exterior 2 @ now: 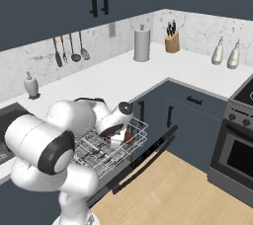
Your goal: Pick up the cup and bowl from the counter, place them in the dishwasher, and close the dishwasher door.
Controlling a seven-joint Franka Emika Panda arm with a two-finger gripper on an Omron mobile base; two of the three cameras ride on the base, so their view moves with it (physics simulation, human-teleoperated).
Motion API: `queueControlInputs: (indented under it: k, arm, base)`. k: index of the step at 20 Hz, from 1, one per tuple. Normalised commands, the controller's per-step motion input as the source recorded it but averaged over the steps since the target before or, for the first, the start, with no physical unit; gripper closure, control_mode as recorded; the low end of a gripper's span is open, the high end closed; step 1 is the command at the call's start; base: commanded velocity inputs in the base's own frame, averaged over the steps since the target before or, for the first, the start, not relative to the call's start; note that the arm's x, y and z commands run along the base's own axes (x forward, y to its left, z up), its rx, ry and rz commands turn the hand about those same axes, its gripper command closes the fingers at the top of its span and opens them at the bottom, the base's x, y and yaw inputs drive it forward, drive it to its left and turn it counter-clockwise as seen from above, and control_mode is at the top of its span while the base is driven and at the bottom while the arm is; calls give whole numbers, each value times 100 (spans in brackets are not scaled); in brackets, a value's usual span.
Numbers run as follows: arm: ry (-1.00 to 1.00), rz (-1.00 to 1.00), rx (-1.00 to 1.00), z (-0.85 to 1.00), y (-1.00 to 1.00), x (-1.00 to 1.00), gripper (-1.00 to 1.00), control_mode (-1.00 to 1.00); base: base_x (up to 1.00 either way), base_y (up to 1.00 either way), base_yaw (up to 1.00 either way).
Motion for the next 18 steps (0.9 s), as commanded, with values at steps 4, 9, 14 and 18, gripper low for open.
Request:
queueControlInputs:
  k: [4,9,14,18]
  arm:
    - [18,0,27,-59,5,16,100,-100]
    - [12,-3,21,-62,33,19,100,-100]
    - [8,-6,16,-57,54,38,100,-100]
    - [10,-7,9,-60,33,55,100,-100]
  base:
    - [0,0,0]
    - [0,0,0]
    - [0,0,0]
    - [0,0,0]
